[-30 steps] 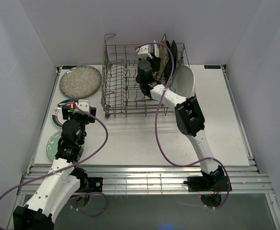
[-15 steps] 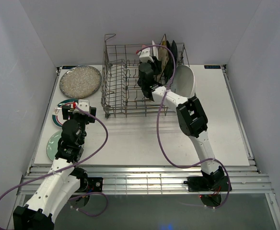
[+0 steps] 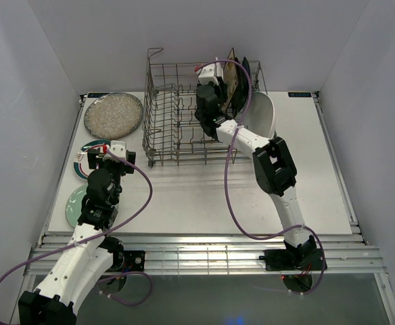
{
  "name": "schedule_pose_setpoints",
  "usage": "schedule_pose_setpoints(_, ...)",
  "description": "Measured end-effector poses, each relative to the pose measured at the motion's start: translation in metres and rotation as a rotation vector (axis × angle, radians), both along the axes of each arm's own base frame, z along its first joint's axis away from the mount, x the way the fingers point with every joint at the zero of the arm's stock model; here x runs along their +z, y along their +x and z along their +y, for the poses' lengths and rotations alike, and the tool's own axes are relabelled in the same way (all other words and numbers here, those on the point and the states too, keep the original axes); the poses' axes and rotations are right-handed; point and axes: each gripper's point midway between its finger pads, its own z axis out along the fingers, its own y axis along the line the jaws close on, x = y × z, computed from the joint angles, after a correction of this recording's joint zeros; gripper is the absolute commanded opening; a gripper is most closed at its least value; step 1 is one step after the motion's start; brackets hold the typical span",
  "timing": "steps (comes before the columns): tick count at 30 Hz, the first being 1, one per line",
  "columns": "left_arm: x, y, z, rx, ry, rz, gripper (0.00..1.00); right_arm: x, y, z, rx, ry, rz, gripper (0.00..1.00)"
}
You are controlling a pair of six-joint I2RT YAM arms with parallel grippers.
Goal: Load the plates into the dish rack
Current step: Insert the plate into the dish rack.
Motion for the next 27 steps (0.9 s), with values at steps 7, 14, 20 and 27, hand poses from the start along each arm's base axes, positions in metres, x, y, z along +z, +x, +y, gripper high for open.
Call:
schedule_pose_setpoints(7,0.000,0.000,0.000,0.000,0.000,0.000,0.98,-0.012,0.001,0.008,0.042,0.026,0.042,0.18)
schedule_pose_setpoints(14,0.000,0.000,0.000,0.000,0.000,-0.001,0.98,-0.016,0.005,0.009,0.061,0.075,0.054,0.08)
schedule_pose_setpoints(20,0.000,0.000,0.000,-0.001,0.000,-0.001,0.98,-0.020,0.007,0.008,0.061,0.114,0.056,0.08)
schedule_pose_setpoints(27,0.000,0.000,0.000,-0.001,0.000,-0.001,0.98,-0.025,0.006,0.009,0.058,0.147,0.062,0.08)
